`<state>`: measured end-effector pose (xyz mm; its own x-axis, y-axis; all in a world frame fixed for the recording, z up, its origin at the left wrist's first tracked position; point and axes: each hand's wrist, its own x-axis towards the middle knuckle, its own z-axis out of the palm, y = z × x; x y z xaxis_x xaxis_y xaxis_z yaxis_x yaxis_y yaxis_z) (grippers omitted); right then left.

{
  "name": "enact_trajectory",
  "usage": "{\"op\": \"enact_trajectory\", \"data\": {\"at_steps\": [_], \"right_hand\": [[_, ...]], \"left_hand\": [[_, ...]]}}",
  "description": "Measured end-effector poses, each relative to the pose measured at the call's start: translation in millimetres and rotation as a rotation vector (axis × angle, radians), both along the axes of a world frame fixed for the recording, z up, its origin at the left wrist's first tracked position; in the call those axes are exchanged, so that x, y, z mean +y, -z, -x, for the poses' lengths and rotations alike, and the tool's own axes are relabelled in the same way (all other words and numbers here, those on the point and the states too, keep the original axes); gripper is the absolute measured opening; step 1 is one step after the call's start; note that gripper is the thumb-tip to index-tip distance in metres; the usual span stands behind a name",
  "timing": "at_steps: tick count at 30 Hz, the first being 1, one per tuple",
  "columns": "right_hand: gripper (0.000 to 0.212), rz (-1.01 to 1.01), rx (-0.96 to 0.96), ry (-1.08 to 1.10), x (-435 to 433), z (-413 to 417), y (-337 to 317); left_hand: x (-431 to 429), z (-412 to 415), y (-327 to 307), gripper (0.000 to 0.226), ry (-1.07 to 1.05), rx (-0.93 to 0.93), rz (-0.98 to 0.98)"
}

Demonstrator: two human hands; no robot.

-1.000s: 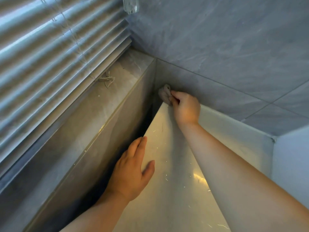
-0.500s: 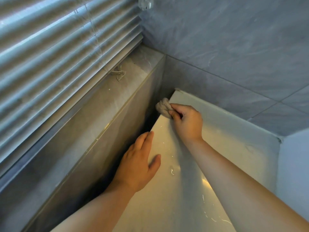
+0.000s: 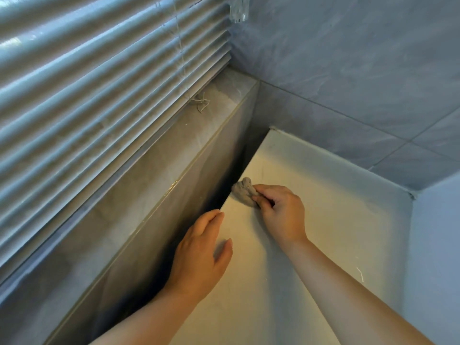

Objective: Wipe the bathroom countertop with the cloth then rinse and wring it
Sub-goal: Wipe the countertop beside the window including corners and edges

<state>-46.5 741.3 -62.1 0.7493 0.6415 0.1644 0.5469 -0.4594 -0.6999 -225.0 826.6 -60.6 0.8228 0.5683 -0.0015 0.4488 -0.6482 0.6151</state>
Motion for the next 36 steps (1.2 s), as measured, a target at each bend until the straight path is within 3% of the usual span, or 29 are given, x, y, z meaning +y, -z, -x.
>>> {"op": "enact_trajectory", "data": {"at_steps": [4,10,16,22,26,31,34,36], "right_hand": [[0.026,-0.083,0.261,0.070,-14.2,20.9,-19.0],[0.018,-0.125,-0.052,0.100,16.7,-17.9,-48.1],[0.022,-0.011,0.027,0.010,39.9,-27.3,-5.8],[0.024,0.018,-0.043,-0.125,9.5,-1.2,0.4],[0.026,0.012,-0.082,-0.099,-25.8,23.7,-0.2],[0.028,0.010,0.105,-0.078,-52.0,39.0,-13.3],[0.039,-0.142,0.355,0.102,-59.4,35.4,-27.2],[0.042,-0.230,0.325,0.181,-56.3,24.5,-38.8]], "left_hand": [[-2.7,14.8,7.9,0.071,0.108,0.035,0.004],[-4.7,18.0,9.8,0.073,0.120,0.044,-0.010],[-4.6,17.8,10.7,0.075,0.118,0.051,0.006],[-5.1,17.3,11.2,0.078,0.143,0.095,-0.027],[-5.4,17.2,10.8,0.079,0.158,0.112,-0.043],[-5.5,16.4,10.6,0.080,0.157,0.128,-0.053],[-6.7,15.8,11.6,0.080,0.155,0.145,-0.067],[-6.2,15.2,12.1,0.081,0.157,0.148,-0.072]]}}
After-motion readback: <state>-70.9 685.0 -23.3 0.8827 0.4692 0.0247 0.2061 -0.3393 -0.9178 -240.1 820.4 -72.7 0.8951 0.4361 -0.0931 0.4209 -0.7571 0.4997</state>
